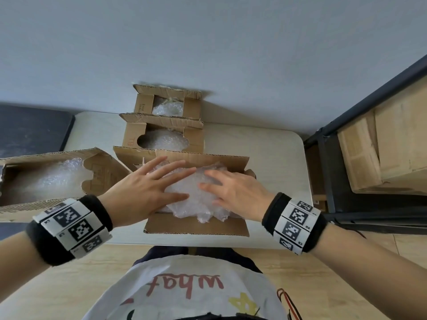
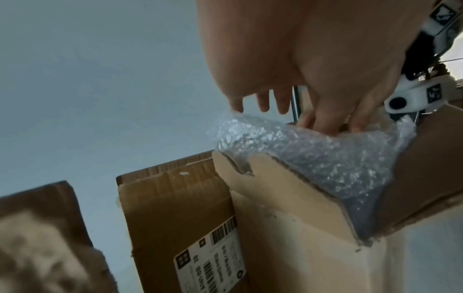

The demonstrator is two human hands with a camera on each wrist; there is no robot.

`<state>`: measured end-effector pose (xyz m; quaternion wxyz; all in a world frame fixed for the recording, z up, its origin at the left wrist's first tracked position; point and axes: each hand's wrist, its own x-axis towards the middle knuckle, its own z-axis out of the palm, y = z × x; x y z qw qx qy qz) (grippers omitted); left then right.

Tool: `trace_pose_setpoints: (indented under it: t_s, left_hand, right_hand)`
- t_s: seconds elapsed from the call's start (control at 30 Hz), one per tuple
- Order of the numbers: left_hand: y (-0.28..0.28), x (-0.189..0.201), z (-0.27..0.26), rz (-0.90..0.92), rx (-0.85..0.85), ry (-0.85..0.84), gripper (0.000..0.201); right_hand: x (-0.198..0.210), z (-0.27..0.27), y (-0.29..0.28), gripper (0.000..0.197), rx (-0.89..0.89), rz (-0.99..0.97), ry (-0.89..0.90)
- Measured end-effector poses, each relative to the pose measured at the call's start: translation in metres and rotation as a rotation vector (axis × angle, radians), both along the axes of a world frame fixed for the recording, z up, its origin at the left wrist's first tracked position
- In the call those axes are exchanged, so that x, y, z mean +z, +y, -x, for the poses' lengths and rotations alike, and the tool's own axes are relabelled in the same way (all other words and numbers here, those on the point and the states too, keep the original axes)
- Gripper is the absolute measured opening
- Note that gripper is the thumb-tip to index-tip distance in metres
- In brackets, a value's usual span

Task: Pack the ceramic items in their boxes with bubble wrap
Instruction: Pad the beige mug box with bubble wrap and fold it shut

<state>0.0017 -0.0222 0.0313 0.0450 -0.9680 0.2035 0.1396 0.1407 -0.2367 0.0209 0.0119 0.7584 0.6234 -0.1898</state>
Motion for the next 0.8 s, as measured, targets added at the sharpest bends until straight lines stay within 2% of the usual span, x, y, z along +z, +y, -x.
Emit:
trace_pose_setpoints:
  t_s: [0.07, 0.17, 0.27, 0.47, 0.7, 0.8]
  left_hand:
    - [0.002, -0.001, 0.0, -0.019, -0.025, -0.004, 0.029]
    - [0.008, -0.022, 0.004, -0.095, -0.016, 0.089, 0.047]
    - [0.01, -0.031, 0.006, -0.187, 0.056, 0.15, 0.048]
    - [-0.001, -0.041, -0.006, -0.208, 0.099, 0.228, 0.052]
    - [-0.008, -0.047, -0.022, -0.241, 0.098, 0.379, 0.049]
    - [-0.004, -0.044, -0.025, -0.193, 0.096, 0.369, 0.045]
  right_hand:
    - [-0.004, -0.002, -0.001, 0.052, 0.055, 0.031, -0.041]
    - [-0.012, -0.002, -0.001, 0.053, 0.079, 0.108, -0.078]
    - [-0.019, -0.003, 0.001, 0.054, 0.043, 0.208, -0.07]
    - [-0.022, -0.021, 0.006, 0.055, -0.11, 0.308, 0.2]
    - [-0.033, 0.0, 0.017, 0.042, -0.127, 0.336, -0.068]
    - [-0.036, 0.004, 0.017, 0.04, -0.15, 0.309, -0.071]
